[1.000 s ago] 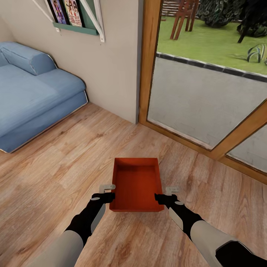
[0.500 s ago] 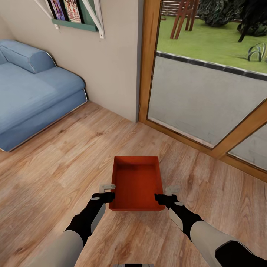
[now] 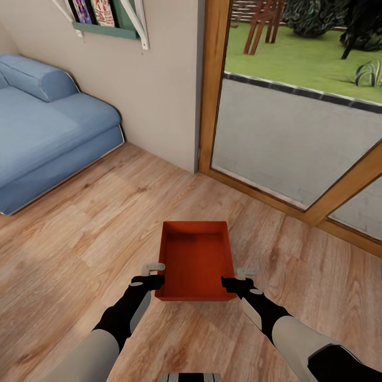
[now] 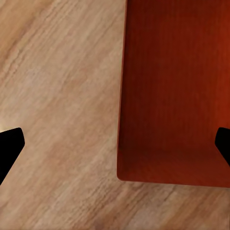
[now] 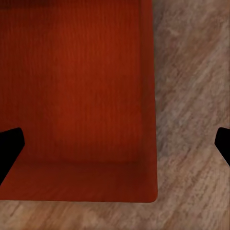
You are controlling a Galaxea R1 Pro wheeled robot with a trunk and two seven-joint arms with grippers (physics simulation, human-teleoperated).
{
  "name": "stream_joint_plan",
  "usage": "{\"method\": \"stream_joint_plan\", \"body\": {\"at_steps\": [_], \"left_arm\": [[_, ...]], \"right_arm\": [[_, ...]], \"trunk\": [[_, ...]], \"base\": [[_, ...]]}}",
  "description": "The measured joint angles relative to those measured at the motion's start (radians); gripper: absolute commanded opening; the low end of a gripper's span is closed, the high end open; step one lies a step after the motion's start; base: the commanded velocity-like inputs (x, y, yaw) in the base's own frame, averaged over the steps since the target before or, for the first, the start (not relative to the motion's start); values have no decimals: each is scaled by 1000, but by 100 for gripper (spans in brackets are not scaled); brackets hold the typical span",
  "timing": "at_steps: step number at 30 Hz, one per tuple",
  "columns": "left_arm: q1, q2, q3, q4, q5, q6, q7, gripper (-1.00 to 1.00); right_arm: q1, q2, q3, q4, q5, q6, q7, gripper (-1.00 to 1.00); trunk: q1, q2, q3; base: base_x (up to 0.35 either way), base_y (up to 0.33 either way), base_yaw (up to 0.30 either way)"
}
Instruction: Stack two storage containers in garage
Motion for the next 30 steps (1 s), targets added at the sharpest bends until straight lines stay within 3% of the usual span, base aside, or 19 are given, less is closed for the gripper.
{"method": "stream_joint_plan", "body": {"at_steps": [7, 19, 30], "left_arm": [[0, 0, 0, 0, 0, 0, 0, 100], [0, 0, 1, -3, 1, 0, 0, 100], [0, 0, 1, -5, 1, 0, 0, 100]], "right_arm": [[0, -1, -1, 0, 0, 0, 0, 100], [0, -2, -1, 0, 0, 0, 0, 100], [0, -2, -1, 0, 0, 0, 0, 100]], "trunk": [[27, -49, -22], [27, -49, -22], [27, -49, -22]], "base": [[0, 0, 0], [2, 0, 0], [119, 0, 0]]}}
